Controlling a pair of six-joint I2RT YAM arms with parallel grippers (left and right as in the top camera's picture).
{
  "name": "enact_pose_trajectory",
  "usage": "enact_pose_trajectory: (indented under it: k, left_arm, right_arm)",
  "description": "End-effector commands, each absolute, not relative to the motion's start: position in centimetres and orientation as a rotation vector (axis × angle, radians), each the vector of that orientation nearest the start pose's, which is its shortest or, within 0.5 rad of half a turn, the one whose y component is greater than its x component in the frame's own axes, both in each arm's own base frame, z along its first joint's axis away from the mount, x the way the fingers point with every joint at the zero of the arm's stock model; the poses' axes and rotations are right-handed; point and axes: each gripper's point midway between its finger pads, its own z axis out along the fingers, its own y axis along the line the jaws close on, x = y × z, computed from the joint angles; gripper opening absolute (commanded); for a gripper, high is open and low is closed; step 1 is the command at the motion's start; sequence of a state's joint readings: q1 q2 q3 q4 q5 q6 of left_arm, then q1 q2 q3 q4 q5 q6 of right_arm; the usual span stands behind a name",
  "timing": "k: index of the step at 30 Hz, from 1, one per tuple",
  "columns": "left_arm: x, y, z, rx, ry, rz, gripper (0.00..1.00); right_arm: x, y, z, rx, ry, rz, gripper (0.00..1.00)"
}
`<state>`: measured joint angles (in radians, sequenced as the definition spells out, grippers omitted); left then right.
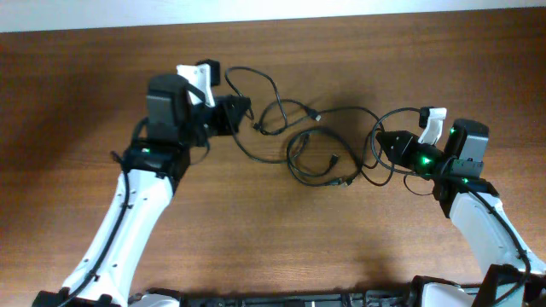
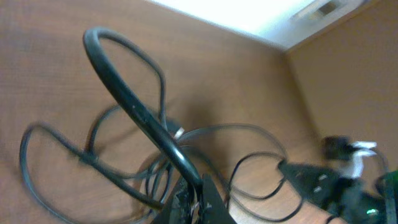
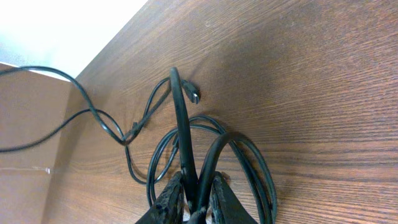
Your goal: Untangle cables
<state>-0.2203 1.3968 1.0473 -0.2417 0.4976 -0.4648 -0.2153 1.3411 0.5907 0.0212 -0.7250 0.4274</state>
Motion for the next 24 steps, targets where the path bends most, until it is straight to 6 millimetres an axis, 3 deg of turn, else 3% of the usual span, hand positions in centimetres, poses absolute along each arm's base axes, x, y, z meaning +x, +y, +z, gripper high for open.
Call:
enact_pose_trajectory:
  k: [1, 4, 7, 9, 12, 13, 14, 15, 20, 24]
  left_arm:
    - [38.7, -17.2, 21.4, 0.031, 2.247, -0.698, 0.00]
    - [39.1, -17.1, 19.5, 0.001, 2.282, -0.566, 0.00]
    - [39.2, -17.5, 17.3, 0.004, 2.343, -0.558, 0.00]
    - [39.0, -17.7, 15.7, 0.005, 2.396, -0.557, 0.00]
    - [38.6, -18.1, 14.2, 0.016, 2.448, -0.579, 0.00]
    - [38.6, -18.1, 14.1, 0.016, 2.451, -0.578, 0.00]
    - [38.6, -18.1, 14.1, 0.016, 2.450, -0.578, 0.00]
    - [38.6, -18.1, 14.1, 0.016, 2.450, -0.577, 0.00]
    - [38.2, -17.9, 13.6, 0.038, 2.473, -0.559, 0.00]
    - [38.1, -17.8, 13.5, 0.048, 2.478, -0.549, 0.00]
  right_arm:
    - [34.7, 4.0, 11.7, 0.339, 2.212, 0.953, 0.14]
    - [34.5, 4.1, 11.4, 0.351, 2.226, 0.957, 0.18]
    - [34.1, 4.1, 11.1, 0.366, 2.245, 0.964, 0.25]
    - [33.9, 4.2, 10.9, 0.375, 2.256, 0.968, 0.35]
    - [34.0, 4.2, 10.9, 0.373, 2.255, 0.968, 0.59]
    - [34.3, 4.1, 11.2, 0.360, 2.237, 0.962, 0.71]
    - [34.9, 4.0, 11.9, 0.330, 2.200, 0.949, 0.93]
    - [35.3, 3.9, 12.6, 0.305, 2.171, 0.943, 0.99]
    - [37.1, 3.2, 17.3, 0.230, 2.056, 0.905, 0.99]
    - [37.2, 3.4, 21.1, 0.242, 1.981, 0.953, 0.99]
